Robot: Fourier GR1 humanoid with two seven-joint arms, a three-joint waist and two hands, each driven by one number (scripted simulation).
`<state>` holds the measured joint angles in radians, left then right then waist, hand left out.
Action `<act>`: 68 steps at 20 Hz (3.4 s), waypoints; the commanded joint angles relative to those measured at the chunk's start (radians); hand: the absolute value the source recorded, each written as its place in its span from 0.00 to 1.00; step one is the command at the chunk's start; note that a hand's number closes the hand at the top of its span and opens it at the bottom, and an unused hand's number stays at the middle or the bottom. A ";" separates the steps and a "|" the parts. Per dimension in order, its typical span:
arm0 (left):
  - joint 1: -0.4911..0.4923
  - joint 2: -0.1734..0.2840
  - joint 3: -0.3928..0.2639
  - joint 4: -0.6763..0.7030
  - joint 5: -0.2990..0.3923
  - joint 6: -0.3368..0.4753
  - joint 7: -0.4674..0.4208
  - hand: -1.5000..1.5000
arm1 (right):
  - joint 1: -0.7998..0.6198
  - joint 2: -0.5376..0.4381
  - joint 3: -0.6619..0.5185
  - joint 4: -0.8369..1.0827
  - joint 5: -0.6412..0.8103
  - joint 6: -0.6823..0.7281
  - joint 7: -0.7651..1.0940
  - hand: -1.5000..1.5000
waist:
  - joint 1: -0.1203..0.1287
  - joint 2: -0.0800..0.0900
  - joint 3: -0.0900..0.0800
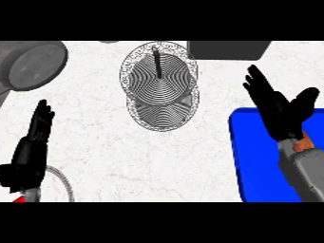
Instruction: Pick the sweet potato from the tray and place it in the tiered basket
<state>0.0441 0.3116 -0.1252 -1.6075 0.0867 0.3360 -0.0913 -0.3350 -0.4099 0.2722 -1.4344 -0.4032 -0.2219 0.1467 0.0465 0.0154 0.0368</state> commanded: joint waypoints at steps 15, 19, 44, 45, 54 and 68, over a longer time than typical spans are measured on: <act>0.059 -0.074 -0.046 0.178 0.012 -0.023 0.114 0.50 | 0.377 -0.150 -0.704 0.099 -0.111 -0.199 -0.406 0.00 | -0.075 -0.019 -0.036; 0.058 -0.100 -0.077 0.199 -0.017 -0.026 0.106 0.50 | 0.529 -0.211 -0.590 -0.052 -0.025 -0.160 -0.219 0.00 | -0.064 -0.018 -0.038; 0.119 -0.111 -0.096 0.097 -0.053 -0.045 0.139 0.50 | 0.376 -0.495 -0.050 -0.377 0.656 -0.077 0.851 0.00 | -0.033 -0.016 -0.037; 0.023 -0.097 -0.027 0.238 -0.020 -0.089 0.076 0.50 | 0.326 -0.480 -0.023 -0.282 0.661 -0.032 0.824 0.00 | -0.032 -0.012 -0.037; 0.000 -0.141 -0.043 0.250 -0.055 -0.074 0.102 0.50 | 0.128 -0.368 0.020 -0.152 0.687 0.178 0.986 0.00 | -0.035 -0.014 -0.037; 0.025 -0.158 -0.040 0.163 -0.094 -0.072 0.159 0.50 | 0.118 -0.258 -0.024 -0.031 0.717 0.354 0.979 0.00 | -0.040 -0.015 -0.037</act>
<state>0.0868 0.1610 -0.1514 -1.4055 0.0136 0.2510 0.0223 -0.1790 -0.6886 0.2539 -1.5147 0.3273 0.0390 1.0441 0.0043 0.0001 -0.0003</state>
